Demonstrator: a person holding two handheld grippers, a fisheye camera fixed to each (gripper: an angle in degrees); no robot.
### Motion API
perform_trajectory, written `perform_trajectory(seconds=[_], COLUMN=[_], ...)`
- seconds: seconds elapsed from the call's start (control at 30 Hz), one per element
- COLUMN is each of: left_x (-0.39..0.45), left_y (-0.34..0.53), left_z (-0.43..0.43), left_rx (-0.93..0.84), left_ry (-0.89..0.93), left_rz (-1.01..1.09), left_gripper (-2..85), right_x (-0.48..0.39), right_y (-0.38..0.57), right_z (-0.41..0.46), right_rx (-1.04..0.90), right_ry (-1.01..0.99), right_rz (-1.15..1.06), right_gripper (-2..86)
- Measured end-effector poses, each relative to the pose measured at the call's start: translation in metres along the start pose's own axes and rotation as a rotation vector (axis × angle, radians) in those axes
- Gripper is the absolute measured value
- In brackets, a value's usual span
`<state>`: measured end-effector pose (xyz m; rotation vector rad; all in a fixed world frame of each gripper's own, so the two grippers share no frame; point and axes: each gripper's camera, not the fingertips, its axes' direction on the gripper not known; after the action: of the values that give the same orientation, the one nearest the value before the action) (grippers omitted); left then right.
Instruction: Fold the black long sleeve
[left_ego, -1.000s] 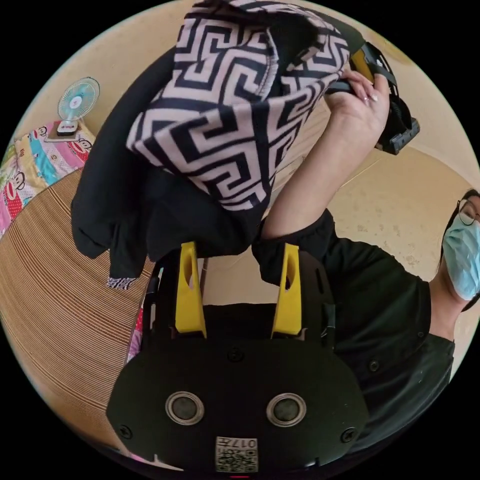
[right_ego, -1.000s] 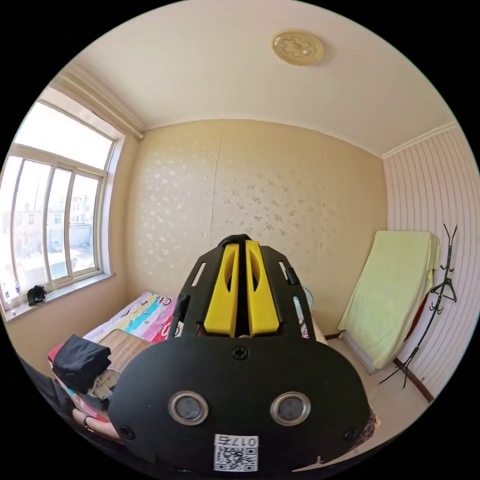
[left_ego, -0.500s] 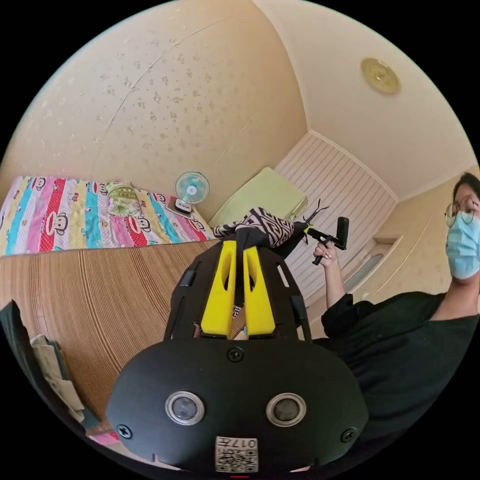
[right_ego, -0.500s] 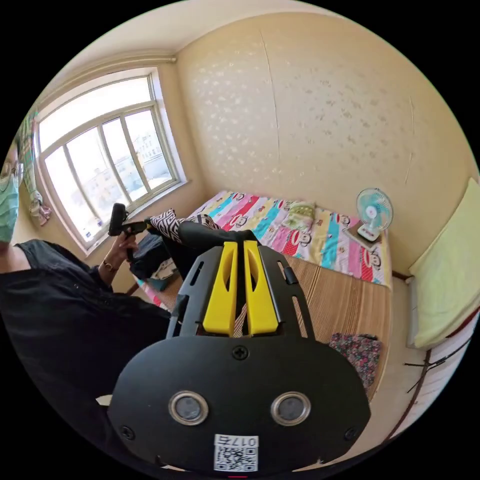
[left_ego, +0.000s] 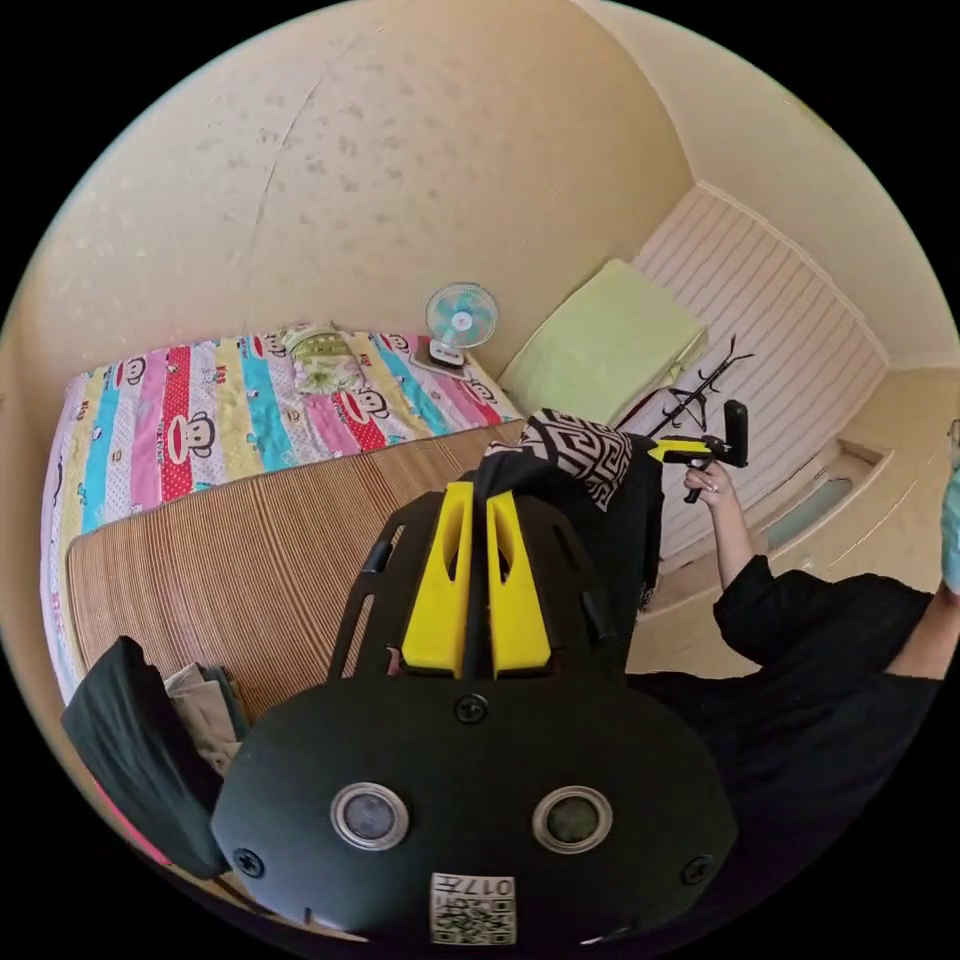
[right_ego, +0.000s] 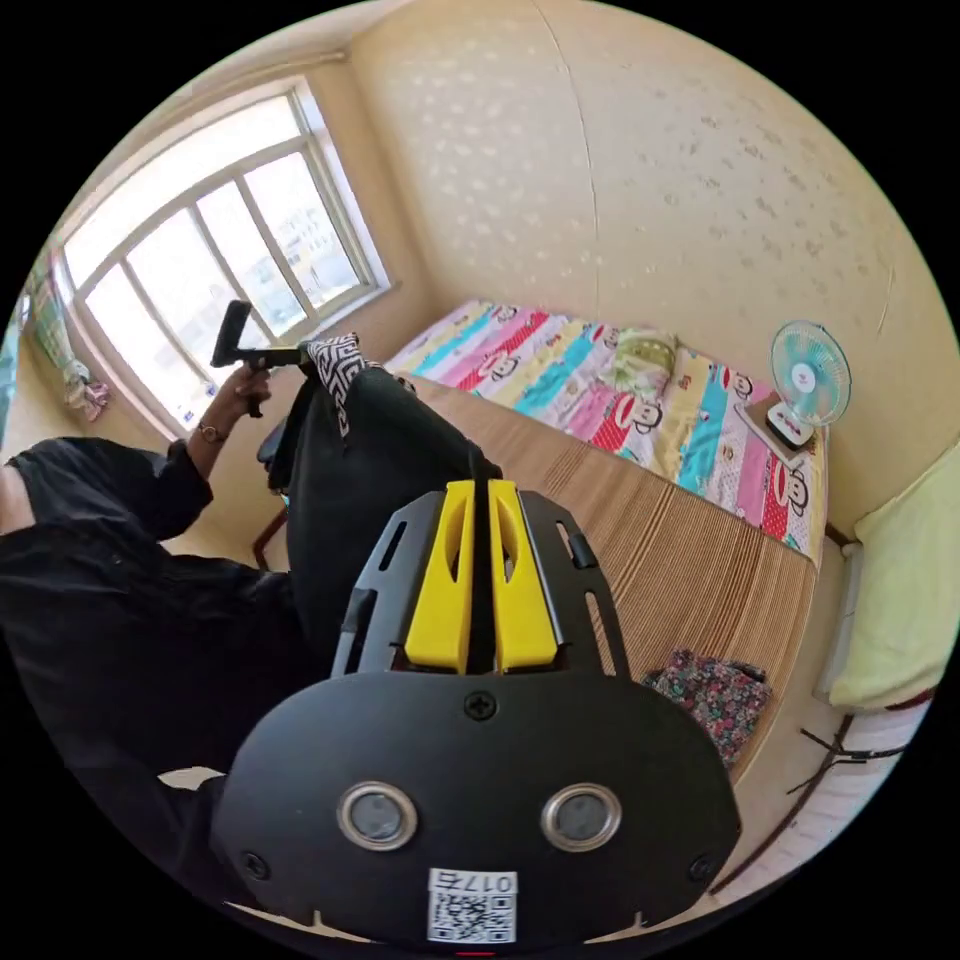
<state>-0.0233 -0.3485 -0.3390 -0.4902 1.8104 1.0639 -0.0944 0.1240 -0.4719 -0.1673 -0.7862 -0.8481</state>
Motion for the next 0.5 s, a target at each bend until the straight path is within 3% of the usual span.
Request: perform_trajectory(seconds=[0.17, 0.3, 0.5], left_x=[-0.135, -0.147, -0.119], left_y=[-0.001, 0.067, 0.206], left_z=[0.144, 0.200, 0.333], left_rx=[-0.094, -0.097, -0.543], left_ry=[-0.231, -0.242, -0.208], left_rz=[-0.321, -0.452, -0.451], left_gripper=[9.0, 10.0, 9.9], right_x=[0.103, 0.104, 0.069], right_y=[-0.060, -0.046, 0.020], right_z=[0.161, 0.270, 0.429], right_rx=[-0.034, -0.127, -0.606], right_ry=[0.319, 0.041, -0.013], right_rz=[0.380, 0.425, 0.261], right_gripper=[2.3, 2.8, 2.5])
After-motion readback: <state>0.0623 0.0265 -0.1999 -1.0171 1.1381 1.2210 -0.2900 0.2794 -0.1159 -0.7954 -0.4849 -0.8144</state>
